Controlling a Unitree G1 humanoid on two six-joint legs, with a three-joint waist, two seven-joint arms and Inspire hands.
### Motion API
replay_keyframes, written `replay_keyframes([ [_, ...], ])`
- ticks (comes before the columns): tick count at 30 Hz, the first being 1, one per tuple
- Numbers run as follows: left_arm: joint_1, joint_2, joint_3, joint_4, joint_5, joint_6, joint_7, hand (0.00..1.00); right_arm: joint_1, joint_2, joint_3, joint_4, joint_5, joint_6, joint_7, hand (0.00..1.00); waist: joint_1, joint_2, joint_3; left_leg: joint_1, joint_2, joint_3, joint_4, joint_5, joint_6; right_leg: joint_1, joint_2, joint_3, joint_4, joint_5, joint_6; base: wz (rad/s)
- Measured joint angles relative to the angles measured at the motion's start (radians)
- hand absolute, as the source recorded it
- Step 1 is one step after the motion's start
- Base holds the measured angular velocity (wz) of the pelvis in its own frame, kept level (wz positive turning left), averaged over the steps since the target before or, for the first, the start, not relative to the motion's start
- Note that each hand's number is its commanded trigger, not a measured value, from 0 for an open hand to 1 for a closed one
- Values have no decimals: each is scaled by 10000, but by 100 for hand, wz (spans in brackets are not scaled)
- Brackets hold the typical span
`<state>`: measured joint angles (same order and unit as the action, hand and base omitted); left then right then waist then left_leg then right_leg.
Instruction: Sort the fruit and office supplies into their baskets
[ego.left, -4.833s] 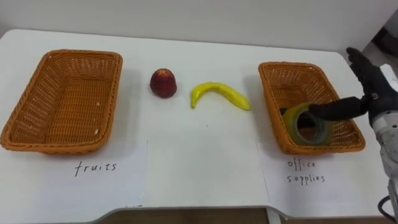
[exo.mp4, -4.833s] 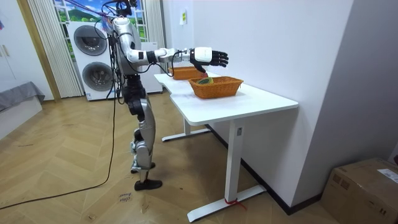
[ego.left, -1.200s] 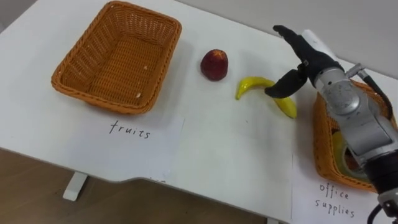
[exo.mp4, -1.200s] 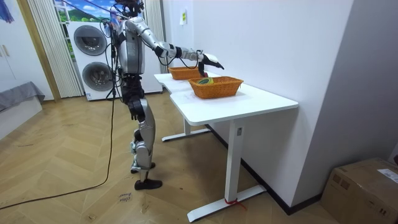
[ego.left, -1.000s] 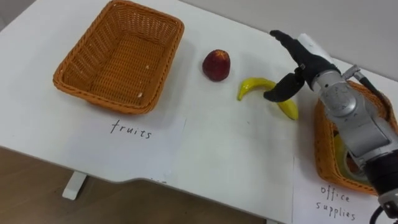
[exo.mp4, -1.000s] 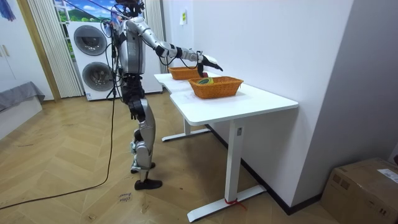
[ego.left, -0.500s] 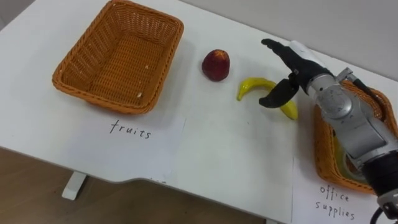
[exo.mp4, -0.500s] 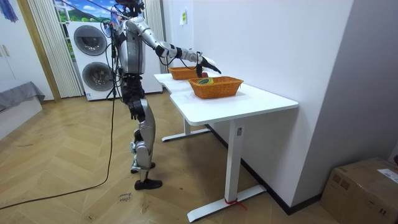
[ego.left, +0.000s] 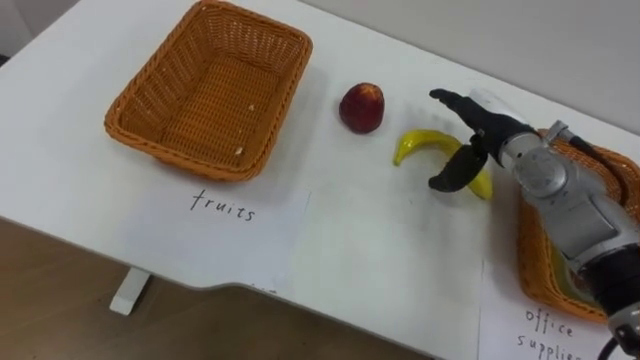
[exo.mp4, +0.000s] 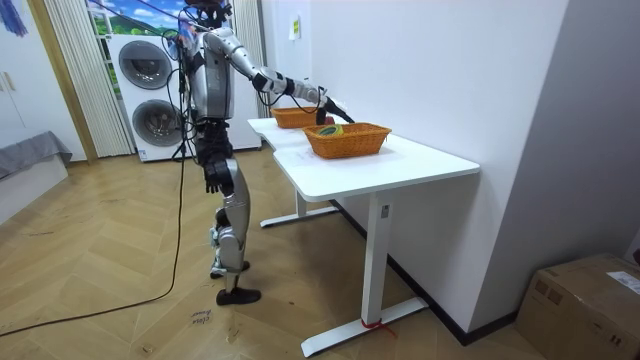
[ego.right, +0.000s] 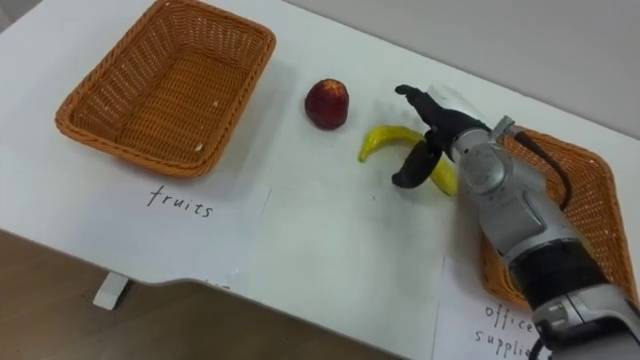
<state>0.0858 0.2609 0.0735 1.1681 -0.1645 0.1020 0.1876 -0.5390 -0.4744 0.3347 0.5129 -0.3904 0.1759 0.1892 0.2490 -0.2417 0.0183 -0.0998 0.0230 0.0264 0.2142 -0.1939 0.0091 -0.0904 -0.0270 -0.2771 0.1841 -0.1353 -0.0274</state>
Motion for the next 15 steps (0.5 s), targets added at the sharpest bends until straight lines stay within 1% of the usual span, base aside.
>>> replay_keyframes([
  [3,-43,3,-6,10,1,16,0,0,-4,0,18,224,-387,-5,143,0,17,-76,10,-4,0,-9,1,0,0,-2,-6,7,-1,0,0,0],
  [7,-99,34,-28,56,-1,15,-16,0,-92,-3,366,667,-914,28,225,0,-1,-218,33,-24,0,-15,13,0,1,-3,-9,0,-3,0,0,0],
  [10,-248,69,-197,220,1,15,-24,0,-154,-2,392,670,-946,37,268,0,0,-238,41,-61,2,-18,3,-1,1,-3,-3,-8,-3,0,-1,0],
  [15,-283,104,-196,293,0,-7,-54,0,-325,-6,540,720,-1384,-3,454,0,36,-209,64,-28,-4,-17,2,0,0,2,20,4,-7,1,-1,0],
])
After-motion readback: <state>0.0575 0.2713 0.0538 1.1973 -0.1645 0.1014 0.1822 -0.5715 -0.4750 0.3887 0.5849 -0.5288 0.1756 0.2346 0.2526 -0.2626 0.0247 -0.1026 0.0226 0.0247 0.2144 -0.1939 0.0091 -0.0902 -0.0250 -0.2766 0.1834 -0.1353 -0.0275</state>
